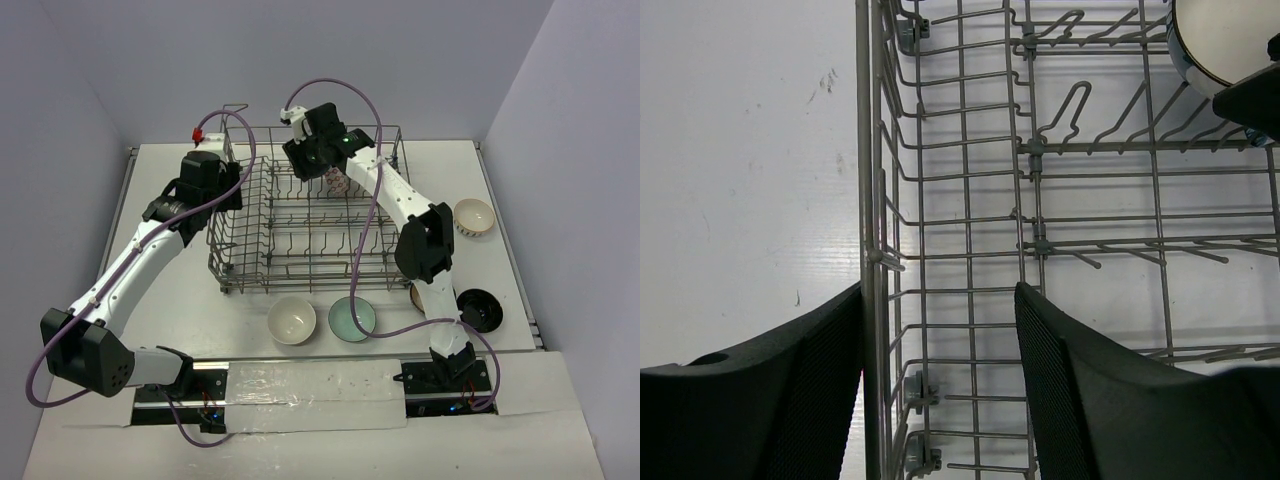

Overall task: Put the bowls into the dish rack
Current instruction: Pick up the bowl from the dish rack.

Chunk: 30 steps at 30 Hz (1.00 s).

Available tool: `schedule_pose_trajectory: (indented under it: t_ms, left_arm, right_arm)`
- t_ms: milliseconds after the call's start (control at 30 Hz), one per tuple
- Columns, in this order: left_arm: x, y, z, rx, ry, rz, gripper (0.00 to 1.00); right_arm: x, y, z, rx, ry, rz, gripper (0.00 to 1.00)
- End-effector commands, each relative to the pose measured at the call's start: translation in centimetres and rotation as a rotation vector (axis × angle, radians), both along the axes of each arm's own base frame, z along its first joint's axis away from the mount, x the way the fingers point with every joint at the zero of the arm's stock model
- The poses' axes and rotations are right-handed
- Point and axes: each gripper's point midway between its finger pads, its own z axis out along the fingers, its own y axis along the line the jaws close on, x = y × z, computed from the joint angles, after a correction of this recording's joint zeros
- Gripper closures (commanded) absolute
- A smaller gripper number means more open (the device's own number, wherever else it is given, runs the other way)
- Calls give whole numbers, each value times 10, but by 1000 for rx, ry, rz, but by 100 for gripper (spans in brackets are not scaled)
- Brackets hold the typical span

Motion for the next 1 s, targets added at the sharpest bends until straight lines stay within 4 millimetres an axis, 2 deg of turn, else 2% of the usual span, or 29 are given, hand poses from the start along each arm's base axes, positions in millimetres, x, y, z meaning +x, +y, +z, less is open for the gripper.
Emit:
schedule_pose_trajectory:
  t_ms: [0, 367, 400, 433, 500, 533, 700, 767, 867, 933, 967]
  left_arm:
    - [-3, -9, 10, -41, -29, -31, 37]
    - [-2, -13, 8, -54, -25, -44, 34]
    - [-1, -14, 9, -57, -28, -45, 34]
    - [-1, -14, 8, -59, -24, -46, 34]
    - [-1, -15, 7, -60, -22, -49, 34]
    - [-1, -15, 7, -61, -22, -48, 34]
    - [-1, -15, 7, -63, -25, -48, 33]
    - [-2, -15, 6, -63, -20, -49, 33]
    - [-2, -16, 6, -67, -22, -51, 32]
    - [-1, -16, 6, -66, -22, -53, 32]
    - [-2, -16, 5, -67, -19, -50, 32]
  right_arm:
    - [-3, 3, 9, -7, -24, 15, 43]
    - [6, -17, 4, -142, -96, -83, 45]
    - [6, -17, 5, -151, -102, -87, 48]
    - [6, -17, 5, -154, -104, -87, 57]
    - [6, -16, 4, -159, -104, -83, 62]
    - [6, -17, 4, -166, -108, -89, 68]
    - [7, -19, 3, -178, -110, -89, 76]
    - [7, -19, 5, -178, -117, -92, 83]
    - [7, -20, 8, -177, -122, -95, 88]
    - [7, -20, 9, -178, -126, -97, 100]
    - [6, -20, 9, -181, -124, -96, 100]
